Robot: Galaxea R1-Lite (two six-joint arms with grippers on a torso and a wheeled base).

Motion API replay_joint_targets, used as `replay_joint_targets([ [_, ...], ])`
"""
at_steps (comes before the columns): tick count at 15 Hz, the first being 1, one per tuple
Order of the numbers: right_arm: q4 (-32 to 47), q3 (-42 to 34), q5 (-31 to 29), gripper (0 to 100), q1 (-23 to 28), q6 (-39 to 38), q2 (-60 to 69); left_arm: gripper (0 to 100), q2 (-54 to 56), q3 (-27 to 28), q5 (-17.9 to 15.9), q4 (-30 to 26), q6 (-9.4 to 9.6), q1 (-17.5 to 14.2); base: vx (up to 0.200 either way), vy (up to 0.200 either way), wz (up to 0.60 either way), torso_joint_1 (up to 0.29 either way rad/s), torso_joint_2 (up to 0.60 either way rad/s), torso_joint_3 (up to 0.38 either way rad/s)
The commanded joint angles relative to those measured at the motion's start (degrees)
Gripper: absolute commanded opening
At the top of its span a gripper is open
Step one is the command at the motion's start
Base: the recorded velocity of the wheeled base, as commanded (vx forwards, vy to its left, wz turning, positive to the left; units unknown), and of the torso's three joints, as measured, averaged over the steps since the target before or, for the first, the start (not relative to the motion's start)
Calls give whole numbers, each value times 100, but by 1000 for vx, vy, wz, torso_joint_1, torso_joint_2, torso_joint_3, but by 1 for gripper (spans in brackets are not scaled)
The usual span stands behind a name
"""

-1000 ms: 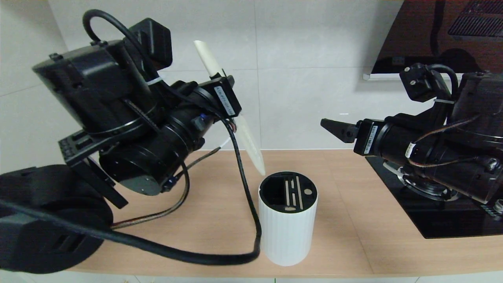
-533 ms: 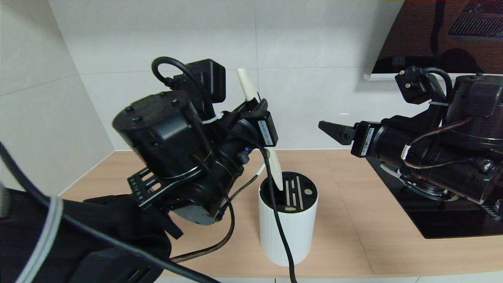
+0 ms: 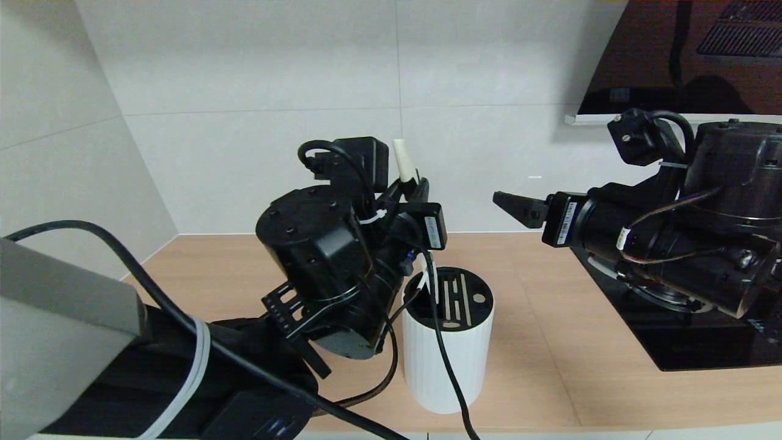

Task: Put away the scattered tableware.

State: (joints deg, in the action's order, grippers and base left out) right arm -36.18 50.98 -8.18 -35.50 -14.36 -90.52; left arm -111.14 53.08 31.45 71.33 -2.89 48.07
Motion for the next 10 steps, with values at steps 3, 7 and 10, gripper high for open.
replay_joint_targets([
  [3,-3,0,1,100,-10,-5,-72,0,-329,1,1,57,-10,1,0,0,0,0,0,0],
  [7,-3,-44,9,100,-10,-5,-80,0,-672,-87,54,92,-27,1,0,0,0,0,0,0],
  [10,-12,-44,18,100,-10,-5,-98,0,-848,-122,98,197,-36,10,0,0,0,0,0,0],
])
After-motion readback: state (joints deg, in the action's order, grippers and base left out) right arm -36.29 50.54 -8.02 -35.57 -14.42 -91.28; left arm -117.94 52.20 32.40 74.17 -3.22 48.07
